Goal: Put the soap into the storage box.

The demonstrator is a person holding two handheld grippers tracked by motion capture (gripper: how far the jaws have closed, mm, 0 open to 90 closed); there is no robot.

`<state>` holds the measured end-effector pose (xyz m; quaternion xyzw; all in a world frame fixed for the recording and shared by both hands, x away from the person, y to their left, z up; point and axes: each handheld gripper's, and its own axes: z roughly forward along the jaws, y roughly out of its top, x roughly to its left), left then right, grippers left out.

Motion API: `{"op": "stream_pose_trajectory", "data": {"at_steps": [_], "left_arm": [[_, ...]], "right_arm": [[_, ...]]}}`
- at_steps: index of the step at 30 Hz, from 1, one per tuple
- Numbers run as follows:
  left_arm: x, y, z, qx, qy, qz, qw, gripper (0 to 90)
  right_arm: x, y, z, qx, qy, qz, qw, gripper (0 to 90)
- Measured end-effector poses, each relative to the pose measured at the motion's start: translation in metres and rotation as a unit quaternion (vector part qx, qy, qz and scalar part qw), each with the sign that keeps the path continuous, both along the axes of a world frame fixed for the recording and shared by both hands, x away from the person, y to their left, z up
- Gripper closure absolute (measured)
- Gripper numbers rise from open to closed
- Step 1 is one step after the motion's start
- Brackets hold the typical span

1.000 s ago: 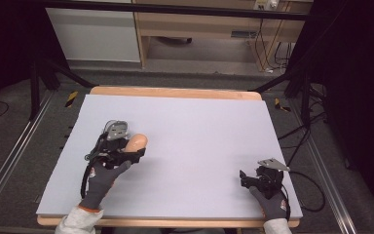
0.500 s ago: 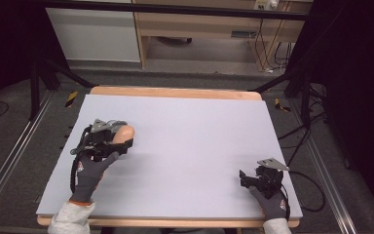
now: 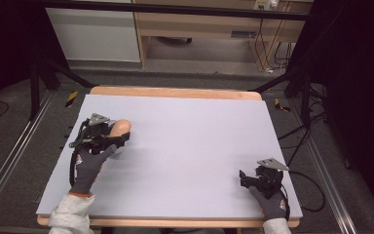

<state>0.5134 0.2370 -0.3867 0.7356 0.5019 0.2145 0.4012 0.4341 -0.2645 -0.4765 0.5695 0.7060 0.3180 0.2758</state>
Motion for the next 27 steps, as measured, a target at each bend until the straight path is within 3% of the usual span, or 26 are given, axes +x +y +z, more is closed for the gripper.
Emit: {"op": "stream_pose_trajectory", "data": {"at_steps": [9, 27], "left_arm": [[0.019, 0.012, -0.011, -0.001, 0.008, 0.021, 0.9997, 31.4], [0.031, 0.020, -0.034, 0.019, 0.029, 0.039, 0.9986, 31.4]], "right_arm": [[0.000, 0.001, 0.000, -0.002, 0.000, -0.001, 1.0000, 7.0], [0.000, 0.002, 0.000, 0.001, 0.003, -0.002, 1.0000, 7.0]]}}
